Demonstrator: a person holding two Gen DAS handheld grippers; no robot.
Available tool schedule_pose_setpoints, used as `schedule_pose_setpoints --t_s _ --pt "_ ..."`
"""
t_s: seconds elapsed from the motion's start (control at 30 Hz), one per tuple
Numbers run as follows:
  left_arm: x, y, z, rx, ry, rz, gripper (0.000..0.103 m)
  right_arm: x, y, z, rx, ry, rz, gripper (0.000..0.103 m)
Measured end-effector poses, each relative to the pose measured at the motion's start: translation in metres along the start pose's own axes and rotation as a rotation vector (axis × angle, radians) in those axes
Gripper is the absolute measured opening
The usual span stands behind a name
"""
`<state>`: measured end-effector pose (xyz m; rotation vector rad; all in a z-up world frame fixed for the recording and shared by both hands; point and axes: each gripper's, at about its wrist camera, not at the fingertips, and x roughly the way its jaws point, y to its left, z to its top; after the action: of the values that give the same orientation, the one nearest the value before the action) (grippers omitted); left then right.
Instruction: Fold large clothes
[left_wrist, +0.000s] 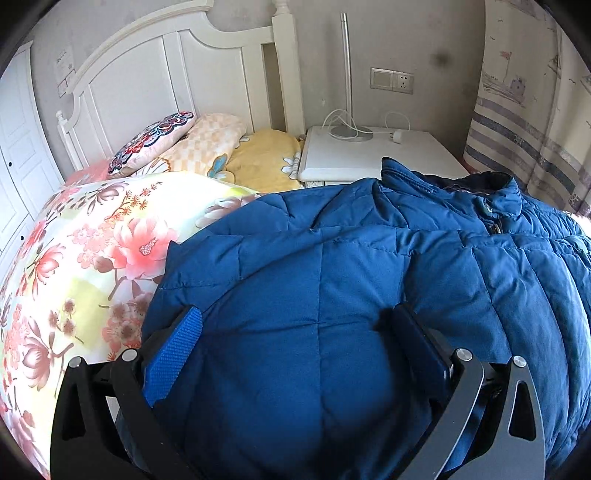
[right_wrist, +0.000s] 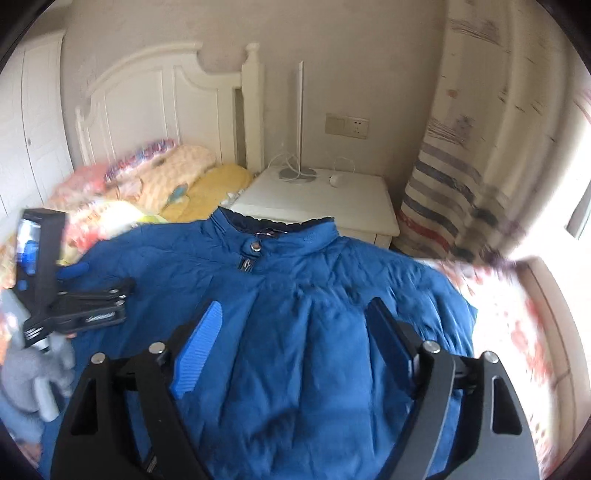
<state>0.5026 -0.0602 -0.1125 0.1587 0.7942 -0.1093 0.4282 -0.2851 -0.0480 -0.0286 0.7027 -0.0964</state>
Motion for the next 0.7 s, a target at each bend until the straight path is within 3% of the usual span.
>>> schedule_pose_setpoints --t_s 0.07,0.13,0.17,0.3,0.4,0.57,0.7 --pt "0.000 -0.001 0.000 -0.001 0.000 -0.001 0.099 0.024 -0.001 -0.001 -0.010 0.054 -0.034 0.081" --pt "-0.001 -0.001 -0.001 -0.003 -0.002 -0.004 0.099 0.064 -0.007 -0.021 -0.001 0.159 -0.029 0.088" --pt "-0.001 -0.001 0.000 -0.004 -0.002 -0.005 0.099 0.066 -0.009 -0.028 0.009 0.130 -0.008 0.088" --pt "-0.001 0.000 0.000 -0.010 -0.003 -0.012 0.099 0.064 -0.006 -0.029 0.007 0.120 -0.015 0.088" --pt "-0.001 0.002 0.000 -0.013 -0.002 -0.015 0.099 0.064 -0.013 -0.028 0.043 0.131 0.041 0.089" --pt "0.000 0.001 0.001 -0.015 -0.001 -0.017 0.099 0.009 -0.027 -0.034 0.105 0.031 0.028 0.088" --pt "0.000 0.002 0.000 -0.015 -0.002 -0.017 0.099 0.007 -0.022 -0.066 0.046 0.113 0.009 0.095"
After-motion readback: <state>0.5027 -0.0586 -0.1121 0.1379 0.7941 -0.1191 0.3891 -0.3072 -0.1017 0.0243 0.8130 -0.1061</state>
